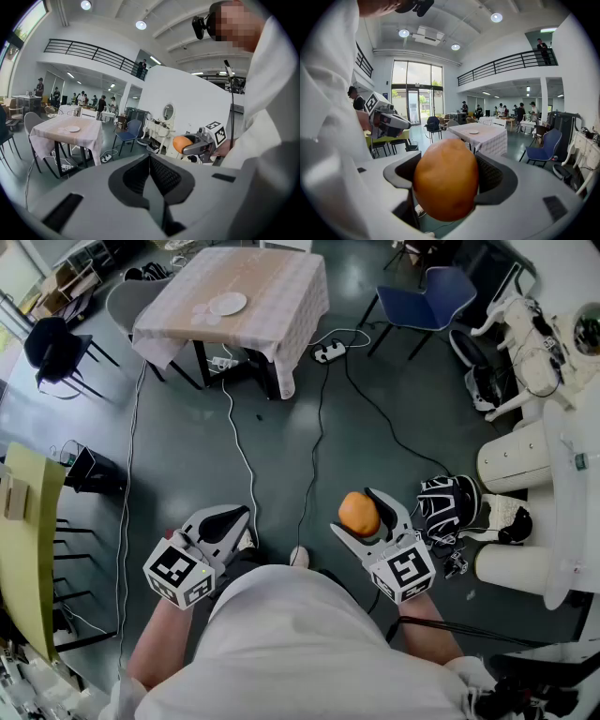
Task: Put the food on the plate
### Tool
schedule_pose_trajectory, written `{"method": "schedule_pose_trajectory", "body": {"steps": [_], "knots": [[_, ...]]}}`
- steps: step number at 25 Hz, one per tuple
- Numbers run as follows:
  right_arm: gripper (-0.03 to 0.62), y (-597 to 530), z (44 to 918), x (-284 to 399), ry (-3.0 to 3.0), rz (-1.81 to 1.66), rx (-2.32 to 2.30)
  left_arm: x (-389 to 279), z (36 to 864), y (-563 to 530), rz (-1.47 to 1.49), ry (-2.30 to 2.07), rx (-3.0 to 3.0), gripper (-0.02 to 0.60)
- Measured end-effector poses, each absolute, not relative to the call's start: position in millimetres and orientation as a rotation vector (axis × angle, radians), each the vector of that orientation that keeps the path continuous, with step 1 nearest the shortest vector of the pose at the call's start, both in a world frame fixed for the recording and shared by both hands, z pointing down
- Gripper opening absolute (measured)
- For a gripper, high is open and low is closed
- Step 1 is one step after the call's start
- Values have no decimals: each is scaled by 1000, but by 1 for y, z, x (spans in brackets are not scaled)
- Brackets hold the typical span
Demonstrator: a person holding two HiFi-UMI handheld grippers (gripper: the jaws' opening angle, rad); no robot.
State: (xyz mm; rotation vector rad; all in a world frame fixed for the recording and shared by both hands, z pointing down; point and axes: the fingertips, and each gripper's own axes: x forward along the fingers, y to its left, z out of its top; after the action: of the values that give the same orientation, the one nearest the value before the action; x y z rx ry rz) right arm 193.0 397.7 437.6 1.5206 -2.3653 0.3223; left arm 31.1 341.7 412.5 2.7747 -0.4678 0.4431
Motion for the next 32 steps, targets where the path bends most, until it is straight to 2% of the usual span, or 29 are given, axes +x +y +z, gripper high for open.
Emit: {"method": "schedule_pose_trajectory", "body": {"steps": [8, 16, 25, 32], "knots": [[374, 407, 441, 201, -2376, 324, 1507, 51, 407, 348, 446, -450, 2797, 11], [374, 378, 451, 191, -2403, 329, 1426, 40, 414, 331, 460, -509, 2769, 11], [374, 261, 444, 147, -2394, 338, 1366, 12, 416, 216, 395, -488, 2760, 9], [374, 122, 424, 89, -2377, 300, 1355, -50, 398, 105, 361, -426, 2787, 9]]}}
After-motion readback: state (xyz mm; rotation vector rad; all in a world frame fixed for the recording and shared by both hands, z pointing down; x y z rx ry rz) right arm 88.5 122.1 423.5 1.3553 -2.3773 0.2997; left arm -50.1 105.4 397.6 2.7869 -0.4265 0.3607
